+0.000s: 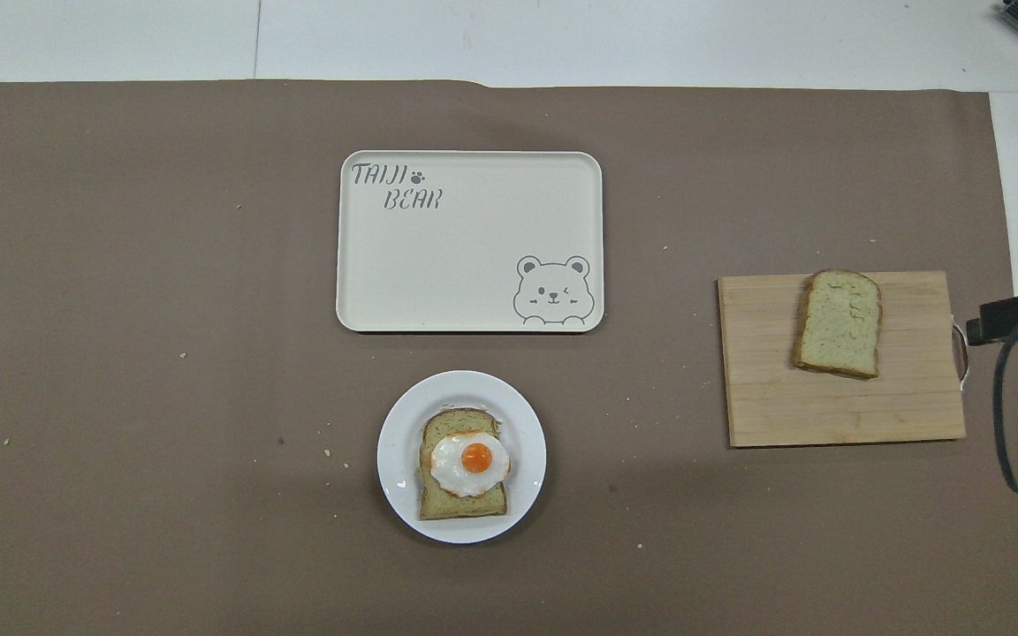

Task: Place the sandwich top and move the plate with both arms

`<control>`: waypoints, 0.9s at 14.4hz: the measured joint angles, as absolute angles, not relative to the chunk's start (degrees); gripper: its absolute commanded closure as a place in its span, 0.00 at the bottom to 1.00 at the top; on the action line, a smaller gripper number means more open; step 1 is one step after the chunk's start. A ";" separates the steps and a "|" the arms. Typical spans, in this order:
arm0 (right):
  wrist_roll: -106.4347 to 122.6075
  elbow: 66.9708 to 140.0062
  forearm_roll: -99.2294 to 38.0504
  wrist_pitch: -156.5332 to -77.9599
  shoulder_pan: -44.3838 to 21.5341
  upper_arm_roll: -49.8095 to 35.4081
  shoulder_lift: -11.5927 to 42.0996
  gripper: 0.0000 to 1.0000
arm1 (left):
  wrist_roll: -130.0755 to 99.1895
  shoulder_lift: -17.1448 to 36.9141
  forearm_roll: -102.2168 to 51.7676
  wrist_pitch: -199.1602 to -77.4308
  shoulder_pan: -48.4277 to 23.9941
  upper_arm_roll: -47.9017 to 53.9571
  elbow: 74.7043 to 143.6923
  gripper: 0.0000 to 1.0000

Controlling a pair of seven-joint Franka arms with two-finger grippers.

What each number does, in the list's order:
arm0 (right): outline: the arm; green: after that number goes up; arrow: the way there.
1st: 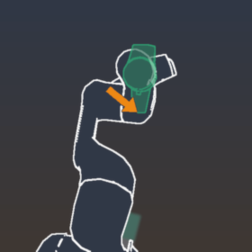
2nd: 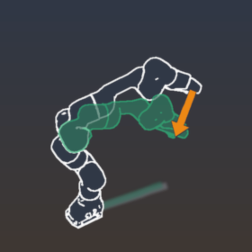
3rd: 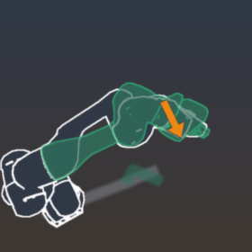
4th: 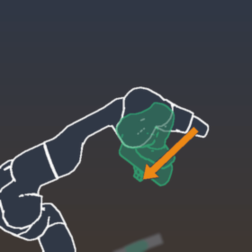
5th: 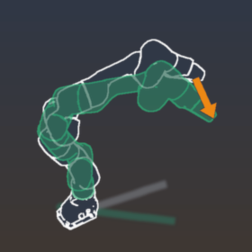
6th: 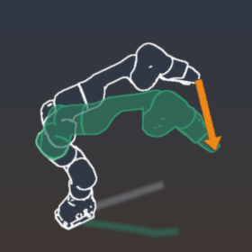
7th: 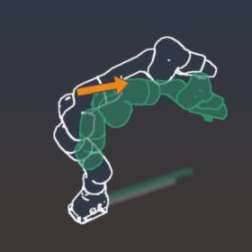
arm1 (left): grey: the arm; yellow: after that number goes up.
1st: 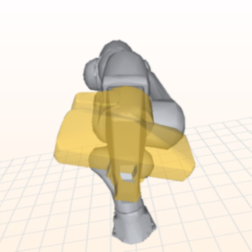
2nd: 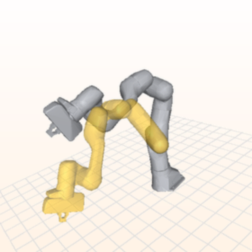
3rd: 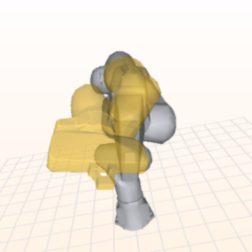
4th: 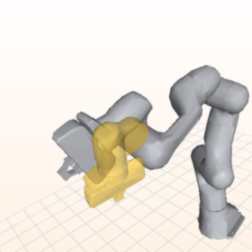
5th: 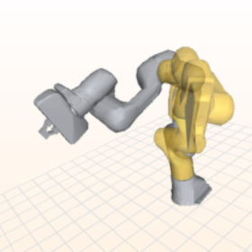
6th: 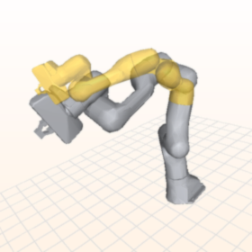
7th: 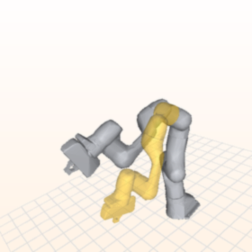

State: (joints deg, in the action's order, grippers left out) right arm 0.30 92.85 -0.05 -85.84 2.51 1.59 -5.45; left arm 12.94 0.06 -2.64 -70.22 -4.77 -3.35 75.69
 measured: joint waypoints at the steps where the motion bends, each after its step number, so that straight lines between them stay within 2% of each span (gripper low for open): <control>1: 0.30 92.85 -0.05 -85.84 2.51 1.58 -5.45 0.00 | 12.95 0.07 -2.64 -70.22 -4.76 -3.36 75.69 0.00; 13: 0.30 92.85 -0.05 -85.84 2.51 1.57 -5.52 0.00 | 13.15 0.07 -3.00 -70.35 -4.81 -1.62 75.68 0.00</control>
